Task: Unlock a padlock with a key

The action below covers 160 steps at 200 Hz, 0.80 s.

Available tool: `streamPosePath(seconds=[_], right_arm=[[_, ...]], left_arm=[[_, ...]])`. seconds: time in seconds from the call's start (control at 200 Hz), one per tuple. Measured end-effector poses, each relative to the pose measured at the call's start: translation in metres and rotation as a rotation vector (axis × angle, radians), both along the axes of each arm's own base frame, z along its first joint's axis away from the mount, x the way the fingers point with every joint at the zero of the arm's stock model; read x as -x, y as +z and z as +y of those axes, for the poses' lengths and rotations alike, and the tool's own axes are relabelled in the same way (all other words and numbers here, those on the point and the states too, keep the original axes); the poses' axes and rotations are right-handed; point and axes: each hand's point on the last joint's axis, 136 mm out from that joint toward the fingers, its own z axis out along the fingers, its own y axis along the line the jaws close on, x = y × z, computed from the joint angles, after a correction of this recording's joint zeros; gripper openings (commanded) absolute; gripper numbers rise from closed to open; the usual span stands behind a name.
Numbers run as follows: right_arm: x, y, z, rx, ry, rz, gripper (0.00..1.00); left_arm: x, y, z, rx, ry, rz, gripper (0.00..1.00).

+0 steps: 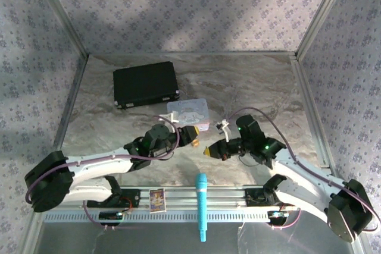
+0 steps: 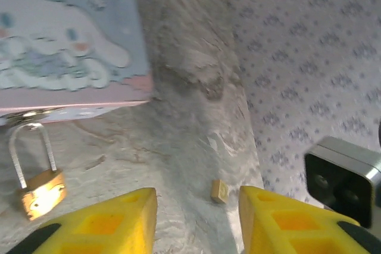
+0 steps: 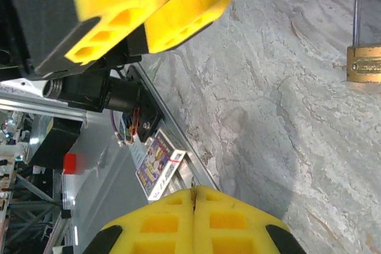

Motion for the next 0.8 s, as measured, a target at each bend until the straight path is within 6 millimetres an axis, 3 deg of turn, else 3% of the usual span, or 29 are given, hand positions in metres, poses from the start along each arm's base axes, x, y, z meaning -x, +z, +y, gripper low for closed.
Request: streamPosePath(seconds=[0.12,0.22,0.315,0.46,0.715,0.8], right_arm=[[-0.015,-0.011,-0.014,0.160,-0.091,0.014,0.00],[-0.027,-0.040,-0.032,0.344,-0.172,0.086,0.00],[-0.019,-0.072,-0.050,0.493,-0.194,0.178,0.00],[-0.005,-0.102,-0.066,0.632,-0.184,0.290,0.00],[0.002,-0.124,-0.074,0.732,-0.143,0.402,0.00],[-0.003,-0.126,-0.074,0.744,-0.134,0.416,0.12]], left_arm=[[0.003,0.005,-0.008,-0.031,-0.053,-0.029,0.33],[0.006,-0.007,-0.010,-0.087,-0.080,-0.021,0.33],[0.011,-0.020,-0.014,-0.150,-0.107,-0.004,0.33],[0.014,-0.030,-0.018,-0.196,-0.128,0.008,0.34],[0.015,-0.049,-0.018,-0.246,-0.139,0.040,0.35],[0.017,-0.055,-0.019,-0.256,-0.149,0.052,0.35]])
